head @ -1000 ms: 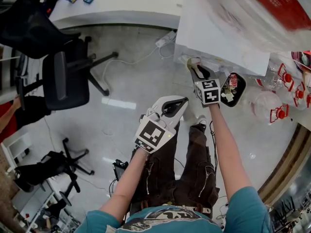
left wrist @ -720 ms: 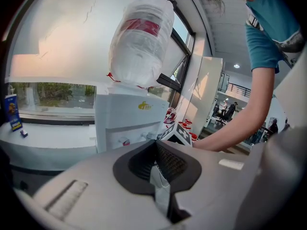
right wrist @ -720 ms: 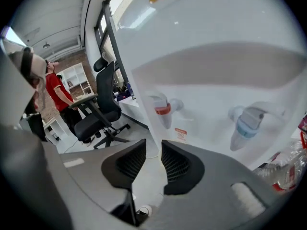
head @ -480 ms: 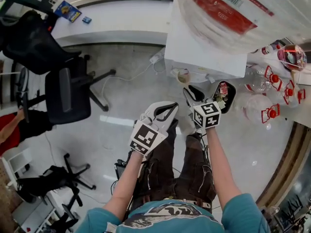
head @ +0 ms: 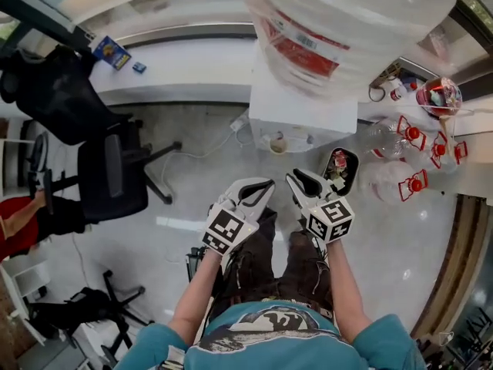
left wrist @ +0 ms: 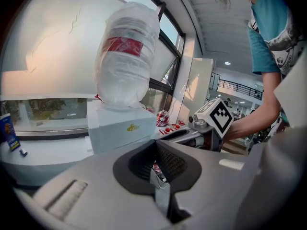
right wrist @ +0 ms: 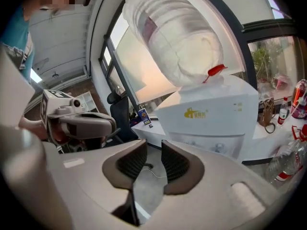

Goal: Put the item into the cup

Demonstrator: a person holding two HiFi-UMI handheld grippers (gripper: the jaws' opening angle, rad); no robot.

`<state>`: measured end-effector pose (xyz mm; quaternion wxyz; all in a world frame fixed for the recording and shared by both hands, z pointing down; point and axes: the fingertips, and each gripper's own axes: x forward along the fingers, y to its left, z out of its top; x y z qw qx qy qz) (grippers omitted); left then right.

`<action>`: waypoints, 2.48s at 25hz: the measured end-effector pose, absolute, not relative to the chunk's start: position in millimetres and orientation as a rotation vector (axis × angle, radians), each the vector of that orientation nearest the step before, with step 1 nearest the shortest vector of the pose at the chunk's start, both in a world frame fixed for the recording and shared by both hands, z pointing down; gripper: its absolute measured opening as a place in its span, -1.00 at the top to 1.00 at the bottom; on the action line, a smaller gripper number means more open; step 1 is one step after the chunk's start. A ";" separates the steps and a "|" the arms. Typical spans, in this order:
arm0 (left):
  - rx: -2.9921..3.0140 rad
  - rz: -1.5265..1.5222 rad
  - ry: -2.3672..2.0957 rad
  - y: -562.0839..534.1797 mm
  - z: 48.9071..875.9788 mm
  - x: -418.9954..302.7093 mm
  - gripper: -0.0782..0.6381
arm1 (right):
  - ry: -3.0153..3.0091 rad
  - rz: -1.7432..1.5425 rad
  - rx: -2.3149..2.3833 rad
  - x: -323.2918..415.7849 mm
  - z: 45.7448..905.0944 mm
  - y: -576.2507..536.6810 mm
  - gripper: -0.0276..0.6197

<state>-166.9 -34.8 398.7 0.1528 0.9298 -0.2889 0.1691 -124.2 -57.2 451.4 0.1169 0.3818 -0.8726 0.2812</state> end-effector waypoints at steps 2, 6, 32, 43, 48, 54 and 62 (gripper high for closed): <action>2.680 0.482 -0.800 -28.5 392.1 -163.4 0.75 | -2.575 0.814 1.126 -124.4 433.3 -51.7 0.64; 2.664 0.453 -0.740 -12.2 388.2 -156.8 0.75 | -2.601 0.808 1.161 -118.1 408.2 -40.8 0.66; 2.637 0.373 -0.971 109.1 330.4 -127.1 0.75 | -2.756 0.676 1.075 -82.1 329.2 91.5 0.83; 2.636 0.361 -1.062 200.5 317.7 -124.7 0.75 | -2.833 0.648 1.086 -70.9 308.4 173.9 0.92; 2.663 0.360 -1.070 232.8 312.2 -122.8 0.74 | -2.856 0.635 1.080 -71.7 307.3 207.6 0.94; 2.705 0.354 -1.071 257.4 302.9 -115.8 0.74 | -2.875 0.610 1.052 -72.6 303.8 239.2 0.92; 2.727 0.358 -1.063 279.5 301.2 -117.4 0.74 | -2.873 0.588 1.036 -77.5 301.6 255.9 0.91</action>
